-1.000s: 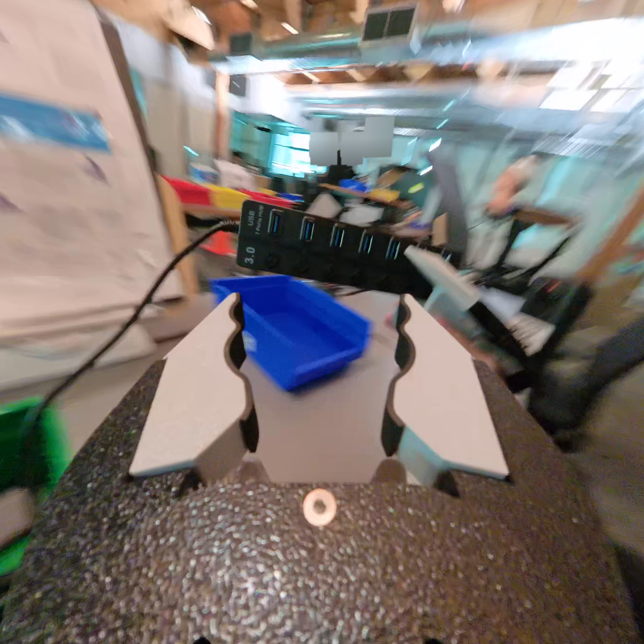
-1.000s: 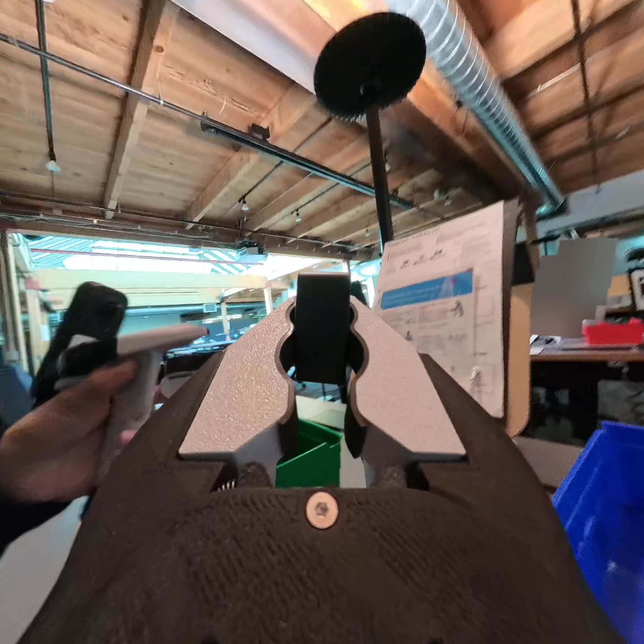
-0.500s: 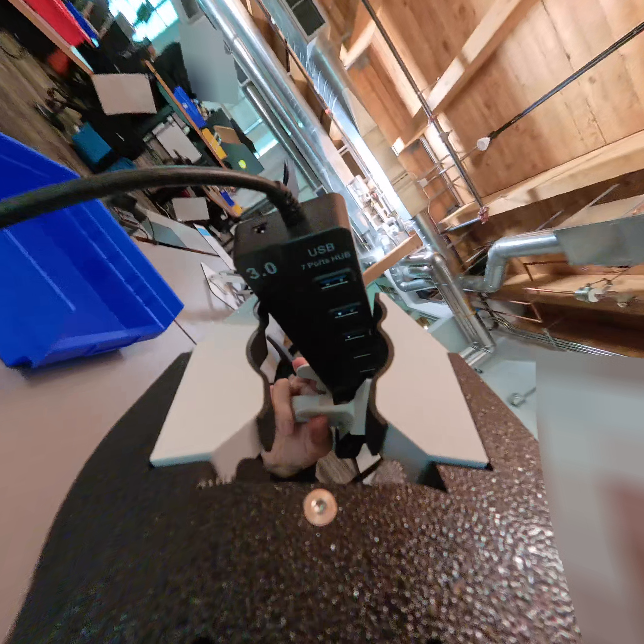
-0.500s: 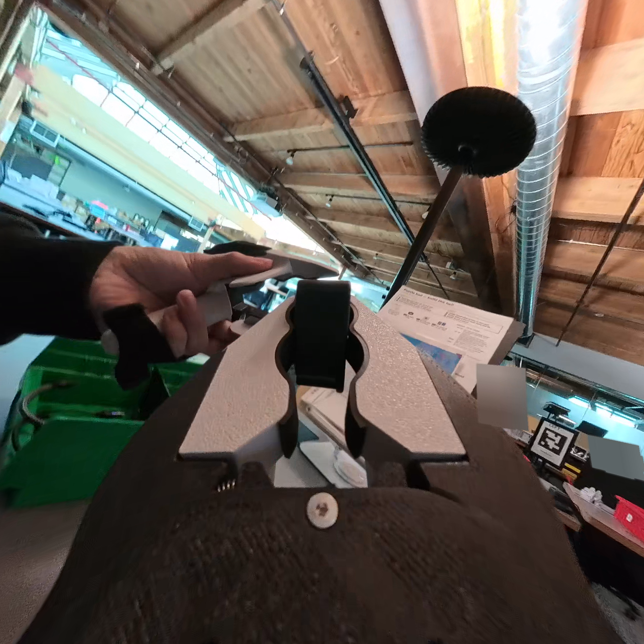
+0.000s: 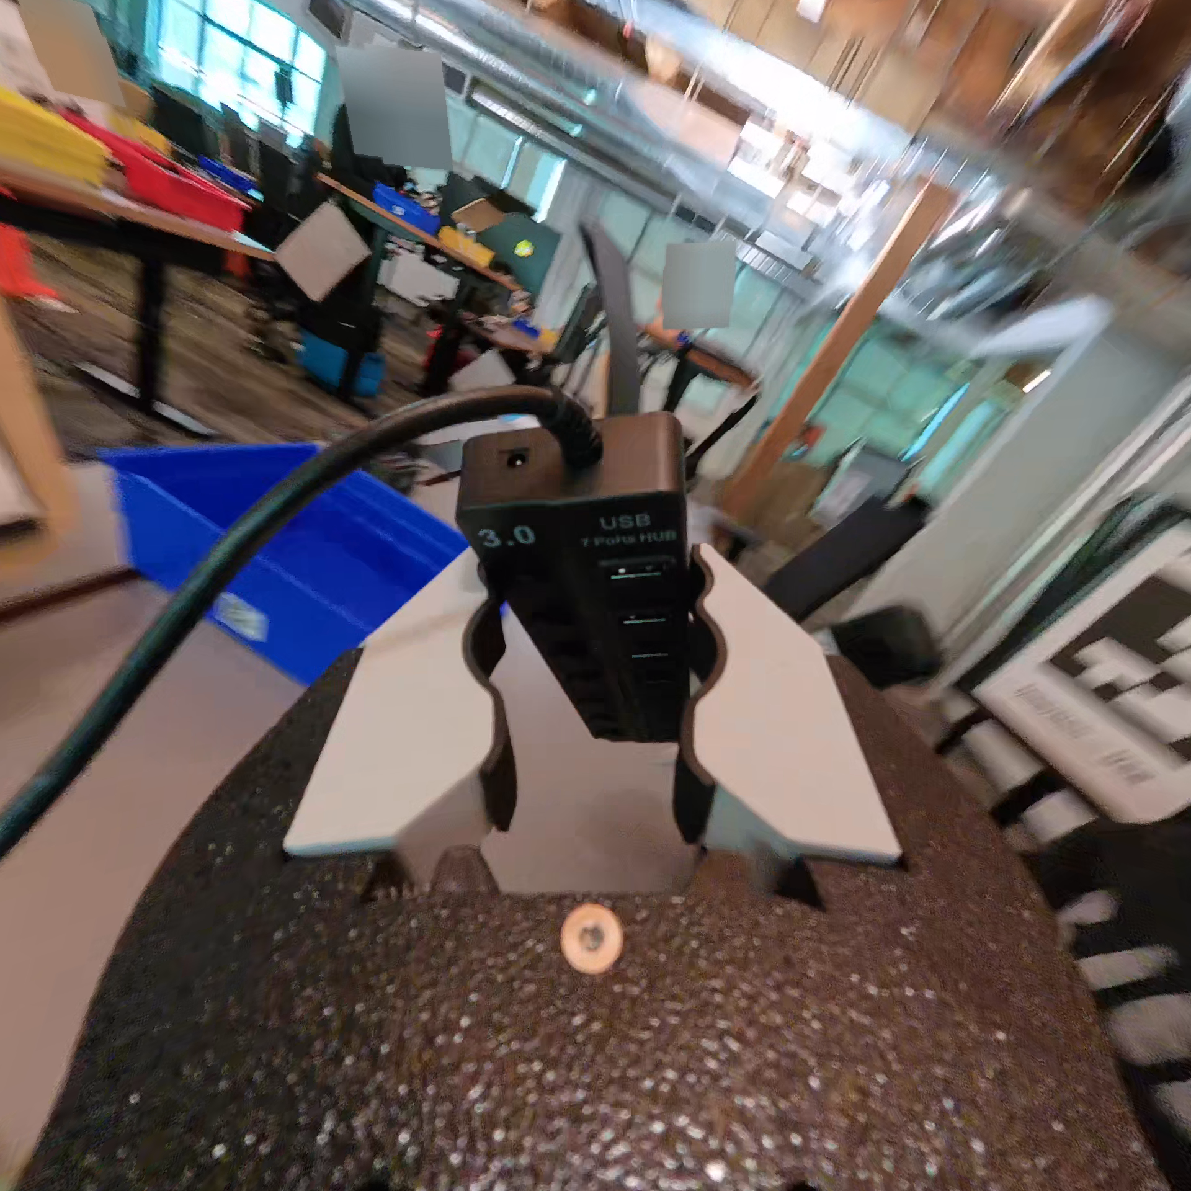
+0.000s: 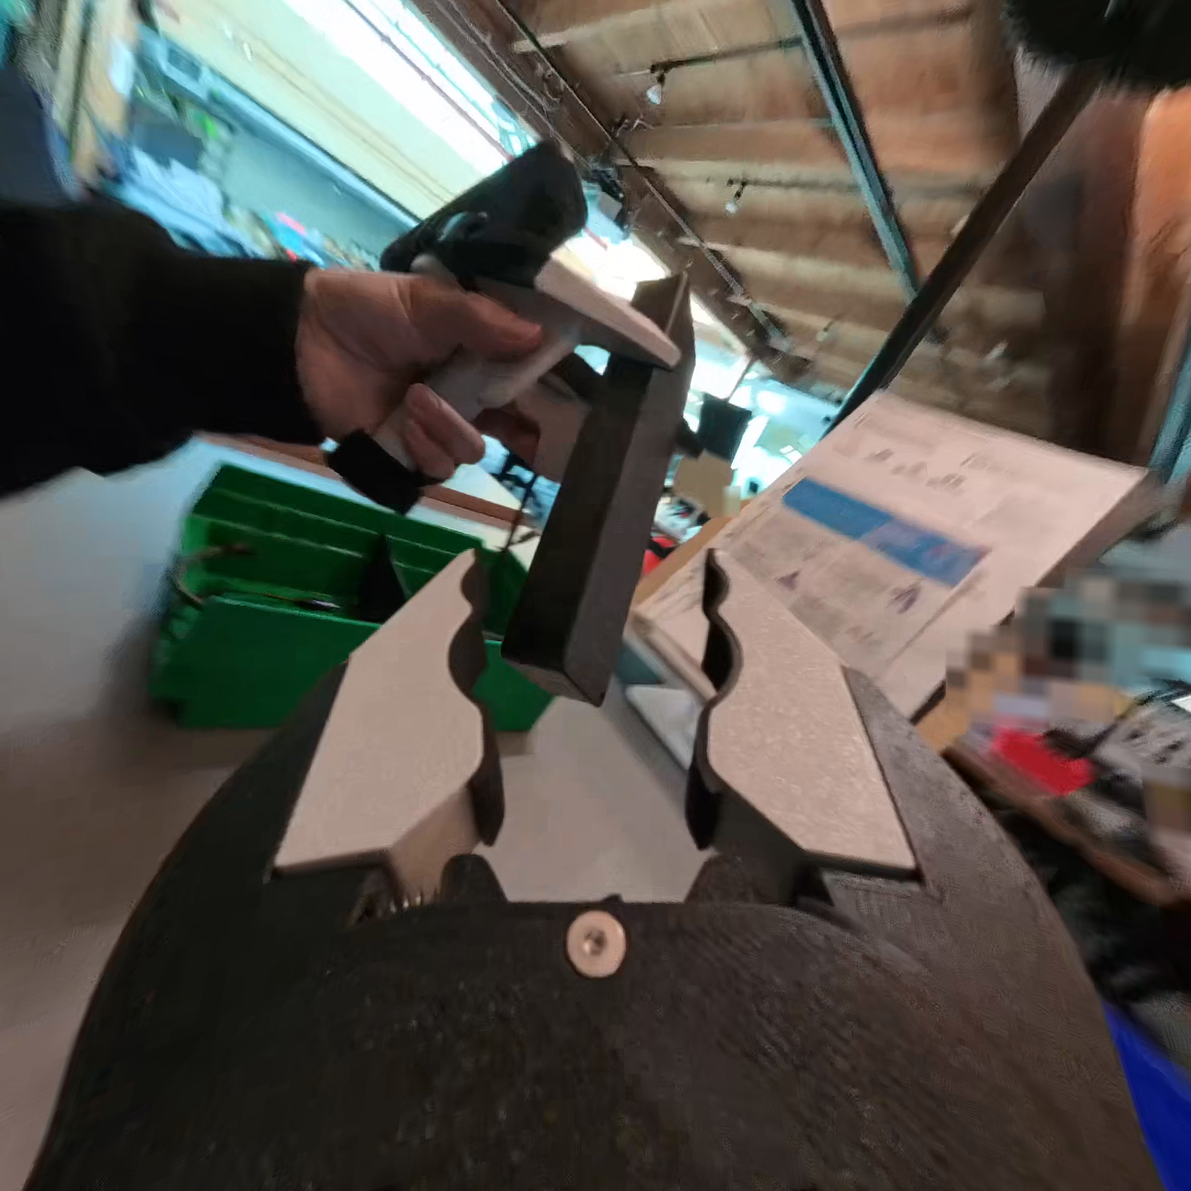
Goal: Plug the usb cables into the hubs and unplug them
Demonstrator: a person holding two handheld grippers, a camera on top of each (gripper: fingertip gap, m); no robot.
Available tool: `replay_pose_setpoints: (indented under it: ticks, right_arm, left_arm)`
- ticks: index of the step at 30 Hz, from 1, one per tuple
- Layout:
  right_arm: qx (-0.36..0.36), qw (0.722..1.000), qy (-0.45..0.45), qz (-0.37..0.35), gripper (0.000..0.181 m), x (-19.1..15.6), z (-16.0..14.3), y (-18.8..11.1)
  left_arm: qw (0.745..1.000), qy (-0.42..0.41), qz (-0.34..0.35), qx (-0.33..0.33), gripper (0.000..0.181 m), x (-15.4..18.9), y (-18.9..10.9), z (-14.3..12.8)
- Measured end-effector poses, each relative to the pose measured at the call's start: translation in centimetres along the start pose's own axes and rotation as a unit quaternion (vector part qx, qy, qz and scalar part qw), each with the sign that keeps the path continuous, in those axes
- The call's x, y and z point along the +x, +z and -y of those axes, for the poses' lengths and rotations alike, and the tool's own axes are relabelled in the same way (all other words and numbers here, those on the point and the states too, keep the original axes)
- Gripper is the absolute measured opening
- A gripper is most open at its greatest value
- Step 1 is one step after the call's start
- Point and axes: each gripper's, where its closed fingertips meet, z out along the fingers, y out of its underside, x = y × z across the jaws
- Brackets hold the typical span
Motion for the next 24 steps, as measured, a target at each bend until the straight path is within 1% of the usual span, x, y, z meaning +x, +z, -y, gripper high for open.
replay_pose_setpoints:
  ticks: [2, 3, 4, 6, 9, 10, 12, 13, 14, 16, 17, 19, 22, 24]
  right_arm:
    - [0.014, 0.993, 0.113, 0.035, 0.089, 0.1, 0.2, -0.4]
    - [0.024, 0.985, 0.161, 0.057, 0.091, -0.1, 0.6, -0.5]
    - [0.029, 0.977, 0.194, 0.078, 0.089, -0.4, 0.8, -0.5]
    - [0.016, 0.971, 0.217, 0.1, 0.09, -1.3, 0.9, 0.1]
    - [-0.02, 0.981, 0.181, 0.072, 0.094, -2.2, 0.6, 2.1]
    - [-0.022, 0.983, 0.168, 0.064, 0.094, -2.5, 0.8, 2.6]
    - [-0.01, 0.987, 0.143, 0.072, 0.089, -3.6, 1.8, 3.1]
    - [0.0, 0.99, 0.133, 0.057, 0.09, -3.5, 2.4, 3.2]
    - [0.006, 0.992, 0.122, 0.043, 0.086, -3.2, 2.9, 3.1]
    - [-0.003, 0.995, 0.1, 0.023, 0.058, -2.6, 3.1, 2.6]
    - [-0.011, 0.995, 0.092, 0.023, 0.058, -2.5, 3.0, 2.3]
    - [-0.03, 0.996, 0.081, 0.021, 0.057, -2.1, 2.3, 1.9]
    - [-0.049, 0.994, 0.089, 0.028, 0.056, -1.8, 1.0, 1.7]
    - [-0.036, 0.991, 0.12, 0.05, 0.057, -2.1, 0.7, 1.9]
  left_arm:
    - [0.993, 0.109, 0.036, -0.04, 0.053, -0.3, -0.5, 0.0]
    - [0.984, 0.16, 0.041, -0.063, 0.053, -0.1, -0.6, -0.1]
    - [0.974, 0.205, 0.038, -0.087, 0.053, 0.5, -0.6, -0.2]
    - [0.952, 0.277, 0.011, -0.134, 0.054, 2.4, -0.2, -0.8]
    - [0.922, 0.342, -0.034, -0.18, 0.054, 5.2, 0.9, -1.9]
    - [0.914, 0.356, -0.054, -0.189, 0.054, 6.2, 1.4, -2.2]
    - [0.901, 0.372, -0.087, -0.205, 0.054, 7.9, 2.0, -2.8]
    - [0.894, 0.381, -0.099, -0.213, 0.054, 8.6, 2.3, -3.1]
    - [0.884, 0.394, -0.11, -0.225, 0.054, 9.2, 2.5, -3.4]
    - [0.864, 0.418, -0.139, -0.243, 0.054, 10.5, 2.6, -3.9]
    - [0.856, 0.427, -0.147, -0.252, 0.054, 10.9, 2.7, -4.2]
    - [0.844, 0.446, -0.138, -0.263, 0.054, 10.7, 3.0, -4.5]
    - [0.849, 0.443, -0.124, -0.261, 0.054, 9.6, 3.2, -4.8]
    - [0.862, 0.427, -0.122, -0.244, 0.054, 9.0, 3.2, -4.8]
